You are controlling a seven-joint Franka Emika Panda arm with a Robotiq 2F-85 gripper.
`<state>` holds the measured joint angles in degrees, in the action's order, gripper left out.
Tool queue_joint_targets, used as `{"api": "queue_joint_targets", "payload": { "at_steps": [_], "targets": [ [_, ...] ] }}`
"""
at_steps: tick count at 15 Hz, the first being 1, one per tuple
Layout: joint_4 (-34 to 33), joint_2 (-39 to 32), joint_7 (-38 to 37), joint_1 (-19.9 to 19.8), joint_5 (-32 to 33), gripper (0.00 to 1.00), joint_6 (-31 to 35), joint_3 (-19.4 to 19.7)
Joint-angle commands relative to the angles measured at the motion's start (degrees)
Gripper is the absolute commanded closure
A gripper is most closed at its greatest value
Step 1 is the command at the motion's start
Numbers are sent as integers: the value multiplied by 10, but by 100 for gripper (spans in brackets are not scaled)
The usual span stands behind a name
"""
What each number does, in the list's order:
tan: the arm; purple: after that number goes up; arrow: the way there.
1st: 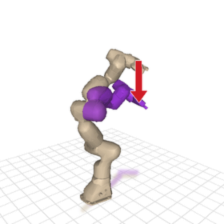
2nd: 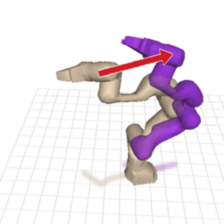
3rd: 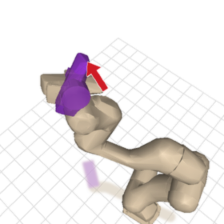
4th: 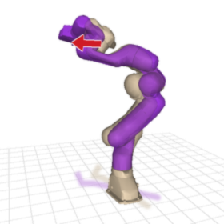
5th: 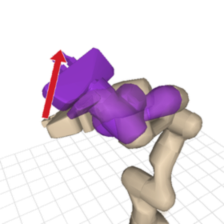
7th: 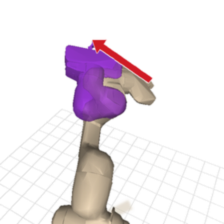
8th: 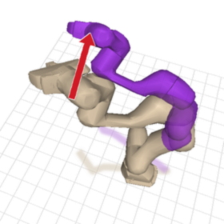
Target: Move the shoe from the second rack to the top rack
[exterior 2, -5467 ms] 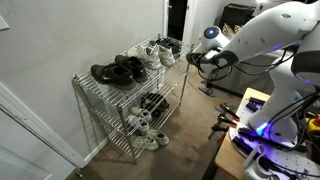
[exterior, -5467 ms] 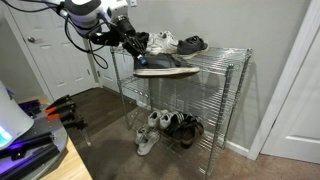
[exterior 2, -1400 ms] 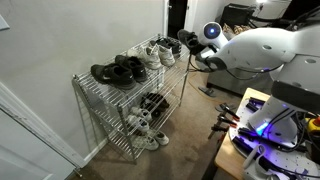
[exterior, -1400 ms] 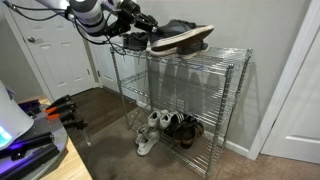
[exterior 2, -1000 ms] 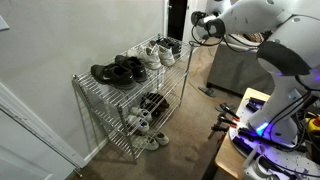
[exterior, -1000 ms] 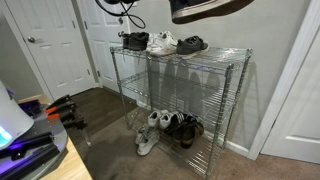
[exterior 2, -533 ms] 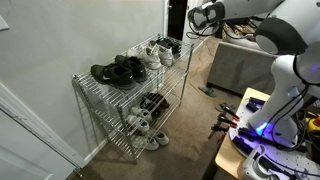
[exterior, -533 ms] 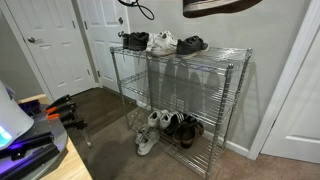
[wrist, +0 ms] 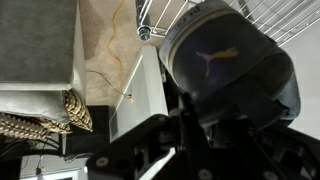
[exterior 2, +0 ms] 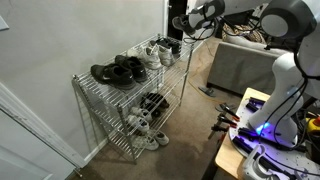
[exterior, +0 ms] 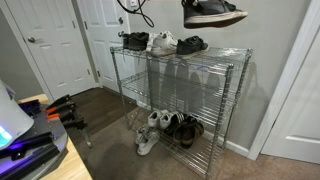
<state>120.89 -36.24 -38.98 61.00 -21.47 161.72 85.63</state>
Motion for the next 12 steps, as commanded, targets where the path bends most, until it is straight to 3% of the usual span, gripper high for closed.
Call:
{"api": "queue_joint_targets", "payload": {
  "at_steps": [1,7,8,12],
  "targets": [
    [-36,91,53,-110,30,95,8,-111],
    [-57,133,71,-281,81,95,7,-291],
    [-61,119,100,-282,46,95,2,-292],
    [-64,121,124,-320,49,95,2,-333]
  ]
}}
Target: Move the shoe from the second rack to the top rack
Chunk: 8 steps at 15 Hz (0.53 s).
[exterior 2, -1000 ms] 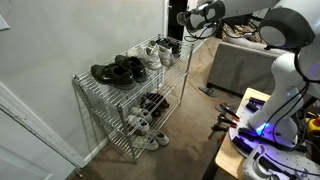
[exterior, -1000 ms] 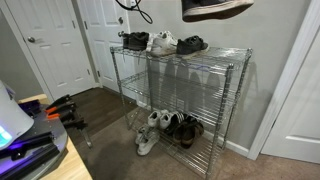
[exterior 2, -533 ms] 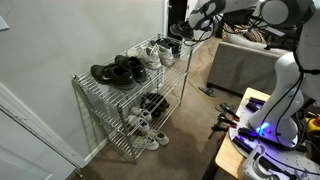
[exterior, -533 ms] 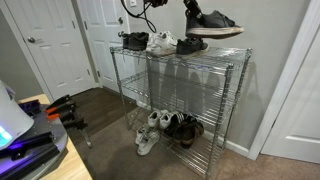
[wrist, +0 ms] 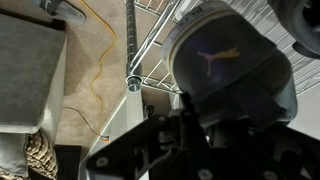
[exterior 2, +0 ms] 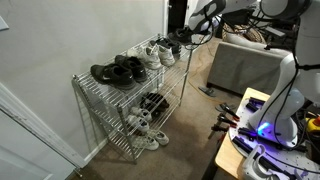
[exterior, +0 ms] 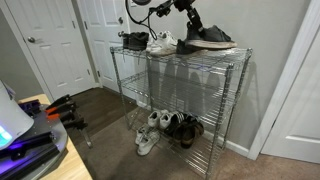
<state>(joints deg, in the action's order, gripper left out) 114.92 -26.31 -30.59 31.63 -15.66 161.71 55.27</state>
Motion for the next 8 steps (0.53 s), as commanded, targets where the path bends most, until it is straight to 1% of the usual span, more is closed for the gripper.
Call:
{"api": "queue_joint_targets", "payload": {
  "at_steps": [1,2,3,4,5,6,8],
  "targets": [
    [-3,25,49,-37,-12,95,5,-43],
    [-2,28,57,-44,-15,95,4,-53],
    [0,47,27,-85,37,95,11,-98],
    [-1,46,27,-98,44,95,11,-113],
    [-4,47,22,-115,54,65,5,-131],
    [-6,49,23,-135,61,64,3,-153],
    [-9,53,20,-171,70,53,2,-188]
  ]
}}
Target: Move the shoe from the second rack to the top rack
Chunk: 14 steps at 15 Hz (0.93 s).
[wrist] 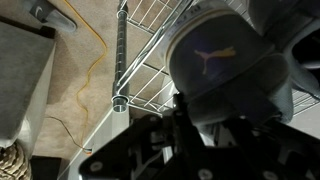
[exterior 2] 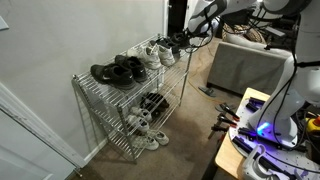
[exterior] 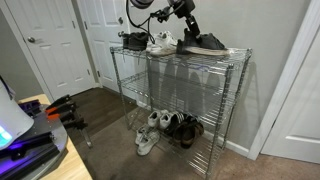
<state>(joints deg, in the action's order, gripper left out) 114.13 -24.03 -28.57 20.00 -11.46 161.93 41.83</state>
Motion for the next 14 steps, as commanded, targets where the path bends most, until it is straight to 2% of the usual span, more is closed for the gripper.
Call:
{"api": "queue_joint_targets", "payload": {
  "at_steps": [1,2,3,8,14],
  "targets": [
    [-4,30,-4,-70,35,45,2,-67],
    [-6,32,-7,-82,41,40,1,-77],
    [-7,26,0,-49,22,34,0,-40],
    [11,61,-25,-1,57,1,25,27],
    [8,75,-42,54,72,0,23,90]
  ]
}}
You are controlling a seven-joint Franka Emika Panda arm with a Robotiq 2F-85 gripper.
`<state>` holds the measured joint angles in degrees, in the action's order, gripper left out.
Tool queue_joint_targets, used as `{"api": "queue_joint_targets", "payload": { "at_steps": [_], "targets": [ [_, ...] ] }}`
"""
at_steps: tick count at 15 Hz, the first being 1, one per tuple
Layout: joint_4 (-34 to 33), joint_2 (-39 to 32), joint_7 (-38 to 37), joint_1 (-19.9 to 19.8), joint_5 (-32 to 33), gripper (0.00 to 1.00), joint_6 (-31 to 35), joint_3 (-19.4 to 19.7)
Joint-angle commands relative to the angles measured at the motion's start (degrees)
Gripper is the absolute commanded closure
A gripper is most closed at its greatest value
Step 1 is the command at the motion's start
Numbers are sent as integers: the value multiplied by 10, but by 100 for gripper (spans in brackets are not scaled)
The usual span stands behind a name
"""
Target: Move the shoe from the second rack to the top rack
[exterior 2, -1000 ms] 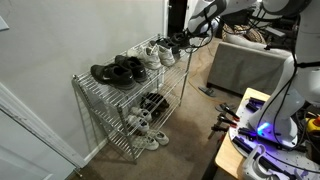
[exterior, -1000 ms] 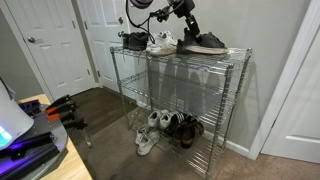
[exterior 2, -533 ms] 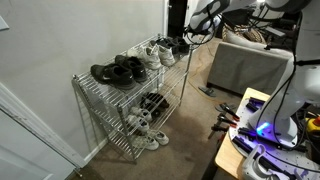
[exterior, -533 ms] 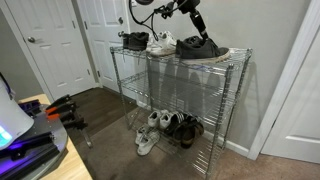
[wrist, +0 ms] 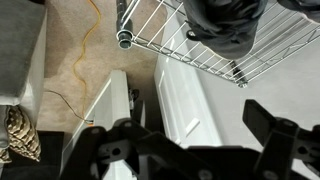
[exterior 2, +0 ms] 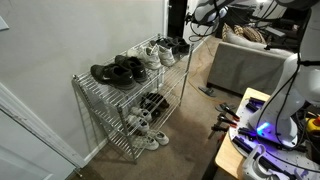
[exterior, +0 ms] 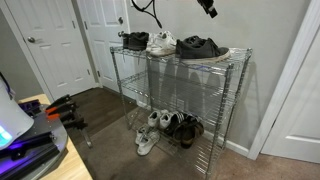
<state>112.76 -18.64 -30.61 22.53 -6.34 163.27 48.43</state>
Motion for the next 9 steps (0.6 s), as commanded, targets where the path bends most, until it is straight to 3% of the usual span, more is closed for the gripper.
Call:
{"api": "queue_joint_targets", "payload": {
  "at_steps": [1,2,3,9],
  "targets": [
    [22,21,-23,36,20,0,10,31],
    [23,20,-24,42,18,0,9,37],
    [1,2,-3,22,1,0,0,22],
    [4,2,-5,32,1,0,0,30]
  ]
}}
